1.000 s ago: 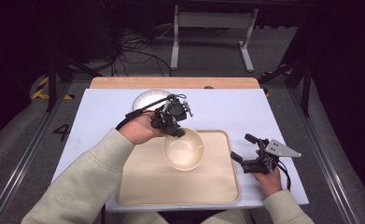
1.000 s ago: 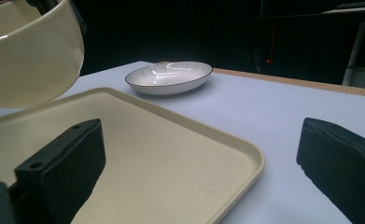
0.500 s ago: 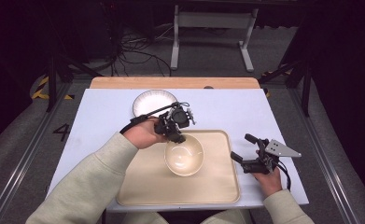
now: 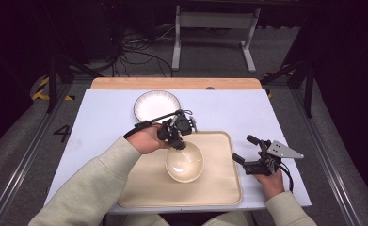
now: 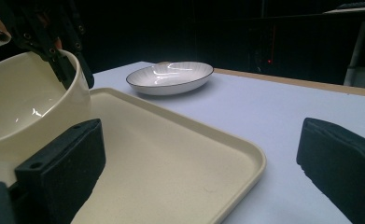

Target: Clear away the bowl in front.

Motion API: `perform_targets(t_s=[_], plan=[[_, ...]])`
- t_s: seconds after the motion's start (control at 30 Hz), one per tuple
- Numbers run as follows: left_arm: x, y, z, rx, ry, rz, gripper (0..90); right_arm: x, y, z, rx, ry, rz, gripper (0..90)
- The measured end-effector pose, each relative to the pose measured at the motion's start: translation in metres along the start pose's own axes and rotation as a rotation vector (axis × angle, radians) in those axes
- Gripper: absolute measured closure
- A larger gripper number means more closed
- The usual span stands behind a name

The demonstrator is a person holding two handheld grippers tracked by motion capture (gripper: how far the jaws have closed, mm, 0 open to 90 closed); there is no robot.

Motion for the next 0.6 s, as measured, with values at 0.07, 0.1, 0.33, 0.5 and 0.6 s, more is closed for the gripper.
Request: perform_targets(t_s=[0.07, 0.1, 0.33, 0.5, 0.6], plan=[[0.0, 0.001, 0.002, -0.002, 0.006, 0.009, 82.5, 0.0, 0.0, 0.0, -0.001, 0.001, 0.0, 1.4], [0.001, 0.0, 0.003, 0.0, 0.012, 0.005, 82.5, 0.0, 0.0, 0.0, -0.001, 0.001, 0.0, 1.4], [0.004, 0.0, 0.011, -0.004, 0.03, 0.007, 82.2, 0.0, 0.0, 0.0, 0.0, 0.0, 0.006, 1.4], [0.005, 0.0, 0.014, -0.003, 0.03, 0.007, 82.0, 0.0, 0.0, 0.0, -0.003, 0.0, 0.004, 1.4], [0.005, 0.0, 0.014, 0.005, 0.033, -0.001, 82.1, 0.0, 0.0, 0.0, -0.001, 0.001, 0.008, 1.4]])
Point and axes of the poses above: each handheld gripper's, and its own axes: z roughly forward along the jaws, x roughly out of its underside, y roughly to its left, the point moved 8 cm from there along z, roughly forward along the jaws, and after that the axes turned 13 degrees about -z, right-handed, at the moved point
